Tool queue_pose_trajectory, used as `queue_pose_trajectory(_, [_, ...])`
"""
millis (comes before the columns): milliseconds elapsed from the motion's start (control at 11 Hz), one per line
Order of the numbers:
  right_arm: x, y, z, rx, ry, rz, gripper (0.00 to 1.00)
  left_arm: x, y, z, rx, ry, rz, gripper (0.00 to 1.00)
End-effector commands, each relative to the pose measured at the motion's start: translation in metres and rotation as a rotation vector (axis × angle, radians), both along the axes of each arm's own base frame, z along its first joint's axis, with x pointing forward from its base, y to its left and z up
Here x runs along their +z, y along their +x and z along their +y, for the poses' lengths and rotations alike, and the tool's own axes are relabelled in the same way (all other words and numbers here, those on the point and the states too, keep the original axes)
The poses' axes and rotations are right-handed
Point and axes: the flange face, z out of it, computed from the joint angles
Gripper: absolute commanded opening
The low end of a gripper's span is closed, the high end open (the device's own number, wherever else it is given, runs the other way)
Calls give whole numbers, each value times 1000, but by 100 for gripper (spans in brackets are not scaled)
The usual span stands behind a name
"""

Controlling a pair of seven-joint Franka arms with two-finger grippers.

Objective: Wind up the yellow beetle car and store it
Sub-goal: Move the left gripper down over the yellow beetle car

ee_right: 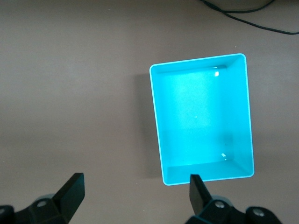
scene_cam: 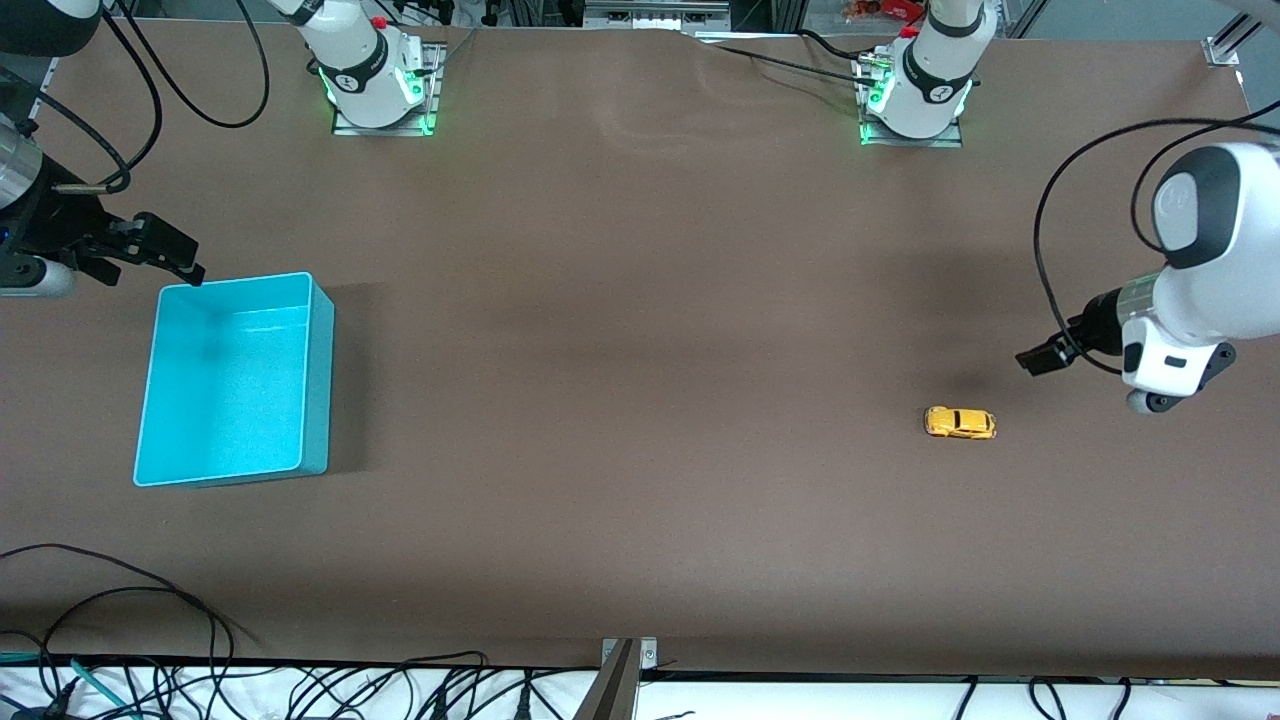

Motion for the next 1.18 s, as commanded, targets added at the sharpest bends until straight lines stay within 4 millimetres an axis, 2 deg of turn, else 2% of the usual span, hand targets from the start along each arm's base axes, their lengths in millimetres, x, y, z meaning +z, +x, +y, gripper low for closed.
queue_pose_trajectory(0, [6, -1, 1, -3, -16, 3, 100, -54, 14, 15, 451, 84, 41, 100])
queue_pose_trajectory(91, [6, 0, 3, 2, -16, -1, 100, -72, 18, 15, 566, 104, 22, 100])
queue_pose_trajectory(453, [6, 0, 3, 10, -15, -1, 100, -137, 8, 8, 728, 102, -79, 100])
queue_pose_trajectory(816, [6, 0, 0, 8, -20, 1, 100, -180, 14, -11, 789, 99, -88, 100])
queue_pose_trajectory(1088, [5, 0, 0, 8, -18, 2, 100, -186, 24, -10, 849, 76, -158, 100])
